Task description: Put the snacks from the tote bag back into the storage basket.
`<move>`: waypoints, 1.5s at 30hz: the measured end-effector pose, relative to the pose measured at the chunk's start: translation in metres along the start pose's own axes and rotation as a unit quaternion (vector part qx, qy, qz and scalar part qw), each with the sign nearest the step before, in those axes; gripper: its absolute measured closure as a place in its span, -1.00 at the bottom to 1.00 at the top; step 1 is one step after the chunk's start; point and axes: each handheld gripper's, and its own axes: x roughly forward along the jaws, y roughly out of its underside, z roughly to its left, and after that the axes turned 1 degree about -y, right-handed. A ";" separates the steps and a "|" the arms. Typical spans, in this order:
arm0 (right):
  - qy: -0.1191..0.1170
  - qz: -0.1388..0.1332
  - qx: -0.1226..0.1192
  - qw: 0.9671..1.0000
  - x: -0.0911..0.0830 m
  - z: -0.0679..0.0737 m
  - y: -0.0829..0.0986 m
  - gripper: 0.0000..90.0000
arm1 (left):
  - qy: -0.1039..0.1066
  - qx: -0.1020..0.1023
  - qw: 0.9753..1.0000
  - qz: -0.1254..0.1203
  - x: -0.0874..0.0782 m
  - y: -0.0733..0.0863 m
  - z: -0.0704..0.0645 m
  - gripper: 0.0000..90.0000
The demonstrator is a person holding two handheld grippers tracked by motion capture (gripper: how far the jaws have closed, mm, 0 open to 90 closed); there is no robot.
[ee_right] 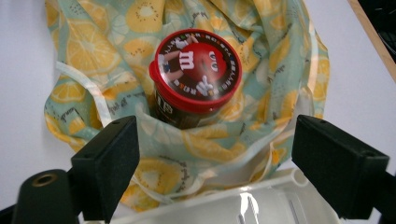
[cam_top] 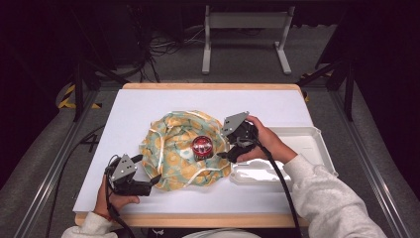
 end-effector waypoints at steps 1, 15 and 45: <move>0.002 0.000 -0.002 1.000 0.002 0.000 -0.002 -0.65 | 0.000 0.001 1.000 0.000 0.000 0.000 0.000 -0.85; -0.028 0.023 -0.015 0.999 0.034 0.004 -0.030 -0.68 | 0.002 0.001 1.000 0.002 0.000 0.001 0.000 -0.85; -0.049 0.103 -0.014 0.993 0.074 -0.003 -0.046 -0.48 | -0.001 0.002 1.000 0.007 0.000 0.002 0.001 -0.85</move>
